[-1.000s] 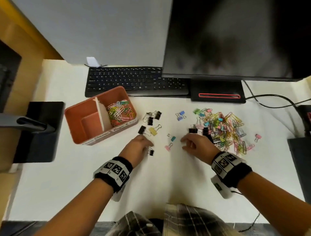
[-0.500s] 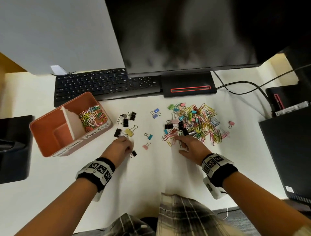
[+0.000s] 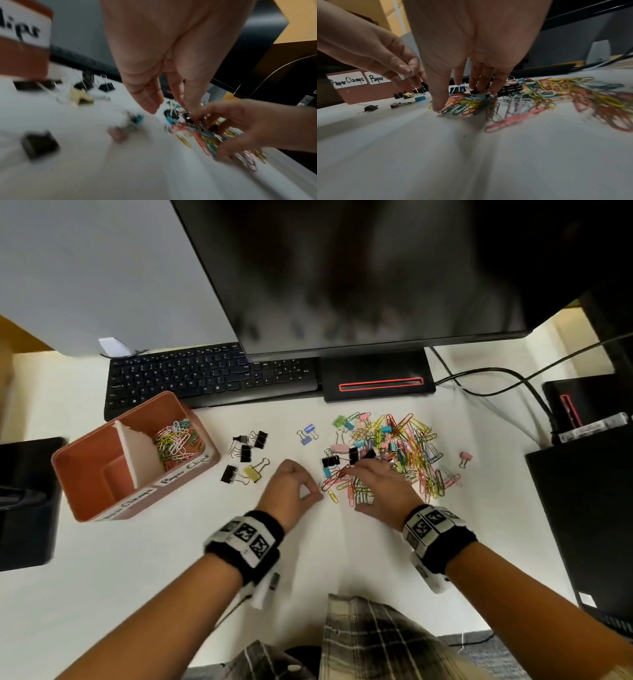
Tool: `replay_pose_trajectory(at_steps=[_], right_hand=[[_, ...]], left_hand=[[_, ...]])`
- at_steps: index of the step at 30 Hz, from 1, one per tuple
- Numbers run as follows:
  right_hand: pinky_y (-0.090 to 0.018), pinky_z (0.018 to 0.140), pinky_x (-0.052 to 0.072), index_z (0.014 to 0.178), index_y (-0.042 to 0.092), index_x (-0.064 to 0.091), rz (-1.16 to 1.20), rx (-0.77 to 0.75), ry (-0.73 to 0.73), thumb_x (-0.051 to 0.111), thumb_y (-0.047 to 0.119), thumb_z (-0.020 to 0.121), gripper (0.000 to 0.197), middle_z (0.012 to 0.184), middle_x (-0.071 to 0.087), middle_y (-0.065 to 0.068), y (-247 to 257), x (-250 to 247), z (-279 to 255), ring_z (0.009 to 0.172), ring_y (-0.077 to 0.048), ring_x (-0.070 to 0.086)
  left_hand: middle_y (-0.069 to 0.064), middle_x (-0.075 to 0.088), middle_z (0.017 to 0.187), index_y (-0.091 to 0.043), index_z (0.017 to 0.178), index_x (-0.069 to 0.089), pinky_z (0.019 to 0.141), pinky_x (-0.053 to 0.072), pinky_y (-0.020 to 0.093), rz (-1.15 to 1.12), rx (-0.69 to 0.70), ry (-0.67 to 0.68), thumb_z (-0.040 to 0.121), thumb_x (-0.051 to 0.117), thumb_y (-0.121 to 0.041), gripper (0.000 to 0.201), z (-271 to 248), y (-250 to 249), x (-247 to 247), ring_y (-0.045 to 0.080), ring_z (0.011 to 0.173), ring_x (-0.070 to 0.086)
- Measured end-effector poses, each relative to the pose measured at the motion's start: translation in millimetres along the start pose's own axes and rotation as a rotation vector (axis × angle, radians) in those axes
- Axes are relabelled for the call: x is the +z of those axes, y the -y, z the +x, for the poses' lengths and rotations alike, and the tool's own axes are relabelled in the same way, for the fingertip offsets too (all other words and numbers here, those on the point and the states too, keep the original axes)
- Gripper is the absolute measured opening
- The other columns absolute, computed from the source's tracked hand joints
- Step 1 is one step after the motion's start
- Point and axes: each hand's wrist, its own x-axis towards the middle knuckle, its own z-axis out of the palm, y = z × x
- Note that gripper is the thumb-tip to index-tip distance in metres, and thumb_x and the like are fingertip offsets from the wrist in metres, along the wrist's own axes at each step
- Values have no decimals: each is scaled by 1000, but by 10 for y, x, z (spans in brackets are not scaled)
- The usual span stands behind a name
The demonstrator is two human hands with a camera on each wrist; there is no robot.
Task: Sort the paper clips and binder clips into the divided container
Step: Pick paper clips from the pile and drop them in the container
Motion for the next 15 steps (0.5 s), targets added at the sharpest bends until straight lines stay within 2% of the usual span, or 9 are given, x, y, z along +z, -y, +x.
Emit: replay_pose_trajectory(at_steps=[3, 6, 8, 10, 12, 15], right_hand=[[-38, 101, 41, 135, 21, 42, -4, -34, 88, 72, 22, 74, 67, 141, 39, -2, 23, -5, 121, 122, -24, 41], [-35, 98, 43, 132, 17, 47, 29, -35, 70, 73, 18, 74, 63, 133, 43, -4, 21, -13, 222, 115, -23, 46], [-34, 96, 44, 127, 16, 52, 30, -35, 59, 71, 18, 76, 55, 125, 47, -5, 16, -10, 261, 110, -23, 46], [-38, 94, 45, 120, 11, 59, 44, -42, 37, 69, 17, 79, 43, 118, 51, -7, 5, -6, 274, 107, -25, 47], [-39, 92, 45, 113, 7, 63, 53, -49, 12, 67, 16, 81, 34, 113, 54, -9, -14, 1, 268, 105, -26, 48], [-32, 89, 42, 109, 6, 65, 63, -58, 5, 62, 17, 85, 26, 111, 58, -8, -47, 11, 248, 105, -25, 48]], left_hand=[[3, 43, 112, -12, 76, 69, 90, 26, 14, -72, -156, -9, 72, 77, -24, 14, 30, -102, 358, 11, 103, 42], [4, 40, 120, -10, 76, 69, 87, 21, 9, -88, -222, -52, 75, 74, -17, 9, 75, -144, 559, 15, 112, 39], [4, 44, 114, -7, 78, 68, 82, 24, 8, -61, -203, -90, 78, 68, -10, 4, 116, -146, 600, 16, 104, 43], [5, 51, 100, -3, 81, 65, 71, 29, 8, -47, -170, -119, 79, 65, -5, 3, 168, -130, 569, 17, 90, 48], [8, 57, 93, -4, 81, 63, 70, 34, 17, 11, -131, -121, 79, 65, -6, 4, 221, -97, 505, 22, 84, 54], [7, 59, 91, -8, 88, 57, 70, 41, 27, 41, -141, -92, 78, 66, -7, 13, 263, -79, 399, 20, 78, 52]])
